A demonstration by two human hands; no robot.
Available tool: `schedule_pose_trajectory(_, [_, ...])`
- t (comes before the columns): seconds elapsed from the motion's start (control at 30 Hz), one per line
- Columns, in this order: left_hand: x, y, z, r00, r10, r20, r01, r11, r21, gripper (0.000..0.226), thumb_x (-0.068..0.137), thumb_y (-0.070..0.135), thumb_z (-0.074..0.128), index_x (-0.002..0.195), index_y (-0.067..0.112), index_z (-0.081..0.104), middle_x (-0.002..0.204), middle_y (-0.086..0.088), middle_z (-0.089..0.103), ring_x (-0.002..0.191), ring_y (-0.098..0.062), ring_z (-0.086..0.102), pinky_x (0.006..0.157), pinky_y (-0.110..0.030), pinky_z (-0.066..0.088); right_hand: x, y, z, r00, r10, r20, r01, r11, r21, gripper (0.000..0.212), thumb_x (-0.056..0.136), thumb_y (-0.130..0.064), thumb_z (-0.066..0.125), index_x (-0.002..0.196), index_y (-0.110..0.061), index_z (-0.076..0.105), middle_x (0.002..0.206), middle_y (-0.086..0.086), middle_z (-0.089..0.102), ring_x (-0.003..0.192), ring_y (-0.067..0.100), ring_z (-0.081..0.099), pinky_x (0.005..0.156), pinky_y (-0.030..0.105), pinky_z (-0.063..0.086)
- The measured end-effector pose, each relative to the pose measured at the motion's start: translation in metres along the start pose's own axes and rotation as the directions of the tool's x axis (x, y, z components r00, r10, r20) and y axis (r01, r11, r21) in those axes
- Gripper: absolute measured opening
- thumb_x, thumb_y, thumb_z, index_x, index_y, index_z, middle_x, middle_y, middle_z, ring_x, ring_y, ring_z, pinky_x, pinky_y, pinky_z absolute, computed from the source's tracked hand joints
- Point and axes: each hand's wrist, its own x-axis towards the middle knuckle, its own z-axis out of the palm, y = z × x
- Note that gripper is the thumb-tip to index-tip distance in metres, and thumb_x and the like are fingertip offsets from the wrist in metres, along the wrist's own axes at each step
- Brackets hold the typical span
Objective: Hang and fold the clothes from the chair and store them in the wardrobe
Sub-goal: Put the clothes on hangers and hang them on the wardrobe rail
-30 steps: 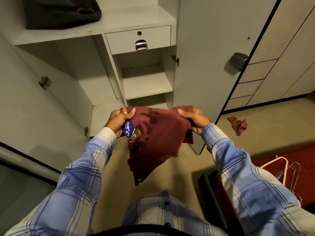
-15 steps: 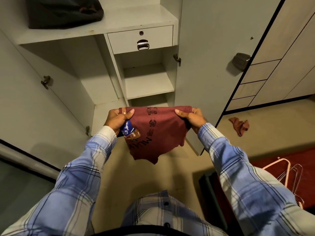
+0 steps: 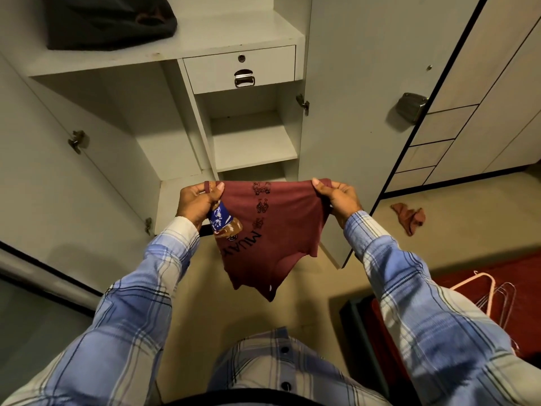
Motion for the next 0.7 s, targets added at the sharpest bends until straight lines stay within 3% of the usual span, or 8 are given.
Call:
schedule_pose_trajectory(0.13, [0.0026, -0.0023, -0.0009, 0.997, 0.059, -0.046, -0.057, 0.997, 0.042, 0.017, 0.085, 0.017, 0.074, 0.099, 0.007, 0.071, 0.086, -0.008, 0.072, 0.079, -0.022, 0.069, 0.077, -0.034, 0.058, 0.0039, 0.0005, -0.0027, 0.996, -0.069, -0.064, 0.064, 0.994, -0.088, 0.028, 0.079, -0.02, 0.08, 0.101, -0.003, 0.074, 0.086, 0.005, 0.072, 0.079, 0.014, 0.065, 0.086, 0.035, 0.056])
schedule_pose_trajectory(0.23, [0.0018, -0.0005, -0.0011, 0.986, 0.132, -0.097, -0.125, 0.989, 0.077, 0.019, 0.084, 0.015, 0.075, 0.1, 0.006, 0.072, 0.079, -0.003, 0.069, 0.077, -0.019, 0.065, 0.076, -0.032, 0.056, 0.0036, -0.0009, -0.003, 0.986, -0.149, -0.08, 0.137, 0.981, -0.136, 0.025, 0.075, -0.019, 0.083, 0.095, -0.005, 0.075, 0.093, 0.005, 0.07, 0.086, 0.015, 0.065, 0.089, 0.035, 0.055])
schedule_pose_trajectory(0.4, [-0.0025, 0.0029, 0.0032, 0.963, 0.233, -0.139, -0.219, 0.97, 0.104, 0.02, 0.086, 0.01, 0.072, 0.106, 0.004, 0.07, 0.084, 0.002, 0.067, 0.077, -0.008, 0.062, 0.073, -0.016, 0.055, 0.0022, -0.0047, -0.0046, 0.973, -0.225, -0.058, 0.214, 0.965, -0.155, 0.028, 0.078, -0.014, 0.079, 0.103, -0.002, 0.073, 0.122, -0.003, 0.058, 0.103, 0.001, 0.055, 0.079, 0.009, 0.043])
schedule_pose_trajectory(0.47, [-0.0026, 0.0045, 0.0028, 0.954, 0.27, -0.132, -0.26, 0.962, 0.088, 0.018, 0.087, 0.007, 0.071, 0.105, 0.007, 0.069, 0.09, -0.001, 0.066, 0.083, -0.009, 0.061, 0.073, -0.012, 0.053, 0.0001, -0.006, -0.0041, 0.973, -0.228, -0.04, 0.222, 0.969, -0.109, 0.029, 0.08, -0.011, 0.077, 0.107, 0.0, 0.071, 0.116, 0.0, 0.066, 0.096, -0.004, 0.06, 0.076, 0.005, 0.045])
schedule_pose_trajectory(0.53, [-0.0035, 0.0059, 0.0019, 0.953, 0.286, -0.105, -0.278, 0.957, 0.078, 0.021, 0.088, 0.006, 0.069, 0.108, 0.012, 0.067, 0.094, 0.0, 0.066, 0.084, -0.006, 0.06, 0.075, -0.011, 0.051, -0.0023, -0.0073, -0.0025, 0.97, -0.233, -0.068, 0.228, 0.971, -0.065, 0.031, 0.08, -0.01, 0.077, 0.108, 0.002, 0.071, 0.097, 0.003, 0.072, 0.081, -0.002, 0.066, 0.073, 0.009, 0.049])
schedule_pose_trajectory(0.6, [-0.0036, 0.0064, 0.0015, 0.954, 0.289, -0.074, -0.283, 0.955, 0.082, 0.021, 0.089, 0.007, 0.068, 0.109, 0.01, 0.068, 0.087, 0.005, 0.068, 0.08, -0.003, 0.061, 0.074, -0.012, 0.052, -0.002, -0.0069, -0.0018, 0.967, -0.233, -0.104, 0.23, 0.972, -0.036, 0.029, 0.079, -0.011, 0.078, 0.104, 0.001, 0.072, 0.085, 0.0, 0.073, 0.074, 0.003, 0.067, 0.072, 0.015, 0.052])
schedule_pose_trajectory(0.7, [-0.0029, 0.006, 0.0015, 0.956, 0.288, -0.063, -0.283, 0.956, 0.082, 0.015, 0.089, 0.008, 0.068, 0.104, 0.004, 0.069, 0.079, 0.007, 0.069, 0.076, -0.006, 0.062, 0.078, -0.02, 0.056, -0.0007, -0.0058, -0.0018, 0.966, -0.226, -0.128, 0.226, 0.974, -0.01, 0.024, 0.076, -0.013, 0.081, 0.096, -0.003, 0.074, 0.081, 0.0, 0.074, 0.074, 0.009, 0.067, 0.074, 0.022, 0.056])
